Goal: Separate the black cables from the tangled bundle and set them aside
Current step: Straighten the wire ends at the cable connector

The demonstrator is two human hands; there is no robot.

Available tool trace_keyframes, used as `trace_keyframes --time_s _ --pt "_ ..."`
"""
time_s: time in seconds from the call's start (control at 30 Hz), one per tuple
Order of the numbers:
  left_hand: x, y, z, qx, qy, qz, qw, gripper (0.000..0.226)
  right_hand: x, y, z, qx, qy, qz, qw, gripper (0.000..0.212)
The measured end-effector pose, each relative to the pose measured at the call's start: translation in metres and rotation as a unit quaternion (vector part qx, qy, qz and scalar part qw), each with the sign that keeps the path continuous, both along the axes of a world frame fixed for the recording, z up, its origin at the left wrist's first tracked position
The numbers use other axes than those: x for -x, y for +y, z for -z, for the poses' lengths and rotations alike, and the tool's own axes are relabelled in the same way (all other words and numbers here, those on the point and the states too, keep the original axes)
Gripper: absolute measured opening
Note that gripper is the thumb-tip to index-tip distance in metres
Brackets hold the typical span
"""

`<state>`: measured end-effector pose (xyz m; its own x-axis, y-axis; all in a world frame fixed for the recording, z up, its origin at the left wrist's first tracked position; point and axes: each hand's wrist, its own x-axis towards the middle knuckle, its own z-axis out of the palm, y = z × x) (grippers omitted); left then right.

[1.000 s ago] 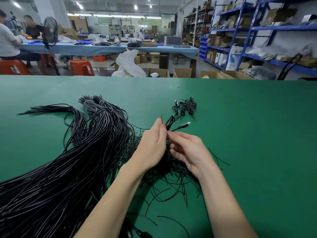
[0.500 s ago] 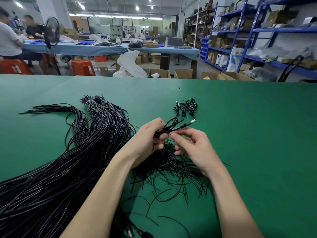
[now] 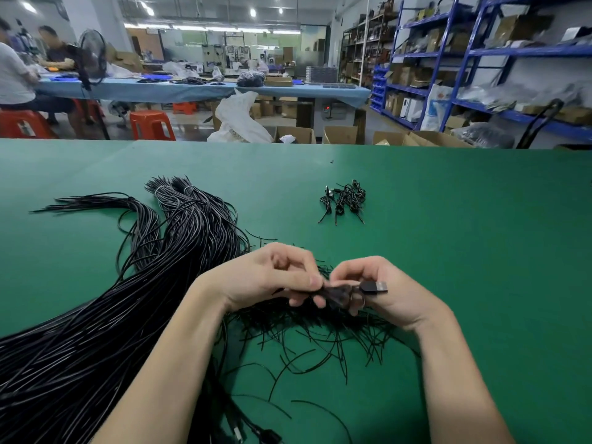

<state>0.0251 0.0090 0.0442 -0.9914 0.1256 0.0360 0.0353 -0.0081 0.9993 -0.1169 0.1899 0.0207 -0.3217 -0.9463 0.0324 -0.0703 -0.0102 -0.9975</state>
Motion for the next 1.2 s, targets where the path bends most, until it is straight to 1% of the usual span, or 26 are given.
trace_keyframes --time_s 0.1,0.2,0.27,0.3,0.37,0.4,0.47,0.53,0.57,0.63,0.67,0.77,0.83,0.9,0.97,1.03,1.13,1.2 --pt "-0.001 0.001 -0.008 0.137 -0.035 0.032 0.989 0.01 0.003 0.006 -0.008 -0.057 0.054 -0.032 0.996 0.01" --pt "0.003 0.006 -0.013 0.246 -0.067 -0.004 0.967 0.005 0.006 0.008 -0.019 -0.121 0.128 -0.021 0.984 0.007" --pt "0.006 0.009 -0.014 0.309 -0.068 -0.071 0.946 0.004 0.006 0.004 -0.026 -0.138 0.192 0.025 0.971 0.005" --pt "0.008 0.009 -0.015 0.334 -0.059 -0.122 0.933 0.005 0.006 0.0 -0.028 -0.13 0.24 0.071 0.959 0.006" --pt "0.012 0.009 -0.014 0.372 -0.027 -0.236 0.897 0.007 0.002 -0.011 -0.028 -0.095 0.348 0.184 0.914 0.012" --pt "0.014 0.01 -0.013 0.383 -0.009 -0.289 0.878 0.009 -0.003 -0.017 -0.028 -0.075 0.384 0.232 0.89 0.014" --pt "0.019 0.014 -0.01 0.379 0.02 -0.38 0.844 0.012 -0.015 -0.032 -0.025 -0.038 0.417 0.307 0.855 0.011" --pt "0.024 0.017 -0.006 0.352 0.038 -0.441 0.824 0.015 -0.023 -0.043 -0.02 0.008 0.438 0.349 0.829 0.007" --pt "0.025 0.018 -0.005 0.334 0.041 -0.462 0.82 0.016 -0.024 -0.046 -0.018 0.037 0.44 0.356 0.824 0.006" --pt "0.025 0.016 -0.002 0.293 0.031 -0.487 0.822 0.016 -0.026 -0.049 -0.012 0.082 0.432 0.358 0.824 0.006" --pt "0.025 0.014 0.0 0.26 0.021 -0.49 0.832 0.014 -0.027 -0.049 -0.01 0.094 0.431 0.359 0.822 0.006" --pt "0.025 0.01 0.001 0.085 -0.01 -0.473 0.877 0.011 -0.029 -0.051 -0.002 0.134 0.421 0.377 0.814 0.007" --pt "0.025 0.01 -0.001 -0.031 -0.028 -0.451 0.892 0.007 -0.029 -0.052 0.004 0.168 0.404 0.385 0.812 0.01" --pt "0.025 0.01 -0.003 -0.118 -0.056 -0.418 0.899 0.005 -0.028 -0.051 0.009 0.194 0.398 0.385 0.809 0.012" --pt "0.025 0.01 -0.005 -0.154 -0.087 -0.386 0.906 0.007 -0.027 -0.049 0.014 0.209 0.397 0.382 0.808 0.014" --pt "0.025 0.01 -0.004 -0.171 -0.105 -0.37 0.907 0.003 -0.025 -0.046 0.016 0.221 0.395 0.372 0.811 0.014" --pt "0.026 0.009 -0.004 -0.24 -0.118 -0.36 0.894 0.01 -0.021 -0.044 0.016 0.242 0.372 0.349 0.825 0.015" --pt "0.026 0.01 -0.003 -0.283 -0.134 -0.35 0.883 0.006 -0.02 -0.044 0.015 0.243 0.34 0.339 0.843 0.015"
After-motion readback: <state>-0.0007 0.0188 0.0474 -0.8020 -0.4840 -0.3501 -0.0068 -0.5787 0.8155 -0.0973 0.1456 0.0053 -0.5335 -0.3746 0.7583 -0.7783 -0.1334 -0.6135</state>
